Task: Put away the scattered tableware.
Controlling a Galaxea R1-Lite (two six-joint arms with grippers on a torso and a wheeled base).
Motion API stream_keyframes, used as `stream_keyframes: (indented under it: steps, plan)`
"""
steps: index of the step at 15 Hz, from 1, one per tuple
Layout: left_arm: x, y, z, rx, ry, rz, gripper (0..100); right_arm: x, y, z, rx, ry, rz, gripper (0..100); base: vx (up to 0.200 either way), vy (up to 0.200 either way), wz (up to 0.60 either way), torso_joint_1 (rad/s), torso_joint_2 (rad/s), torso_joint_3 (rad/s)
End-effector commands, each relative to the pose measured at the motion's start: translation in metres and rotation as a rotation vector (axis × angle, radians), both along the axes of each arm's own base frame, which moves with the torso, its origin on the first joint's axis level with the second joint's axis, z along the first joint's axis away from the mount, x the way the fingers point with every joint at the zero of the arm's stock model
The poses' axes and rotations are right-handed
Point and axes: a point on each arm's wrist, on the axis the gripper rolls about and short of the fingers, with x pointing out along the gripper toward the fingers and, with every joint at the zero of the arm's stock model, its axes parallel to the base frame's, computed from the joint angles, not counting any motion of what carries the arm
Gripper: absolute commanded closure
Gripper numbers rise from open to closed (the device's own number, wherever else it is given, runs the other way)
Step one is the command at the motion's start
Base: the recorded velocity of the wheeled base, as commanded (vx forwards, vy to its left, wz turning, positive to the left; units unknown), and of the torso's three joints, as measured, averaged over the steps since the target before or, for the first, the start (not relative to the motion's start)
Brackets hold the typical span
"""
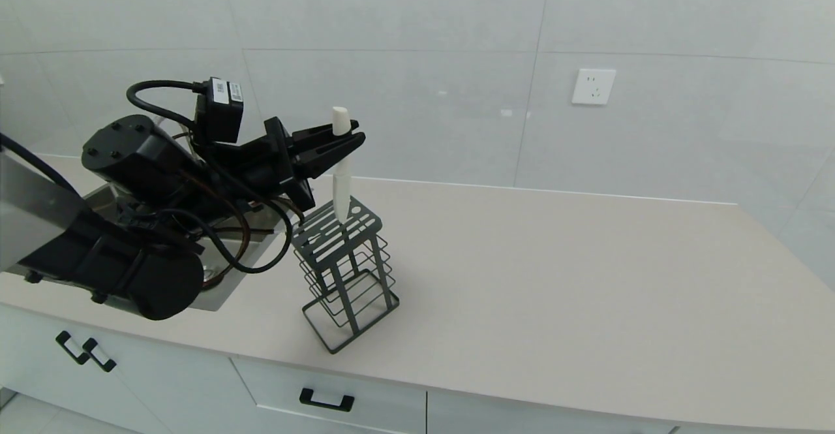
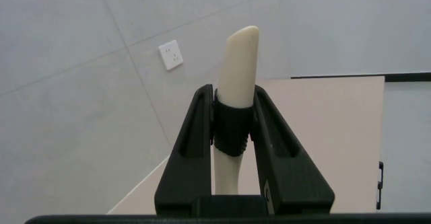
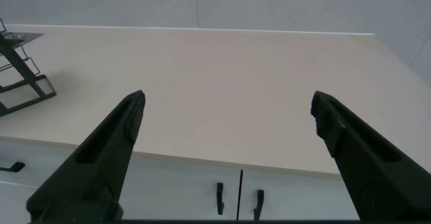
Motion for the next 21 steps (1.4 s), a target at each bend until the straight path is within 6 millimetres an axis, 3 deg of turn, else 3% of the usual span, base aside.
stream_keyframes:
  steps: [1, 5, 21]
  plan:
    - [0.002, -0.006, 0.004, -0.015, 0.001, -0.026, 100, 0.000, 0.000, 0.000, 0.000, 0.002, 0.001, 0, 0.000, 0.000, 0.00, 0.000, 0.00, 0.000]
    - [0.005, -0.013, -0.012, -0.001, 0.059, -0.042, 100, 0.000, 0.000, 0.000, 0.000, 0.002, 0.001, 0, 0.000, 0.000, 0.00, 0.000, 0.00, 0.000]
    - [0.008, -0.009, -0.016, 0.003, 0.064, -0.026, 100, 0.000, 0.000, 0.000, 0.000, 0.002, 0.001, 0, 0.000, 0.000, 0.00, 0.000, 0.00, 0.000]
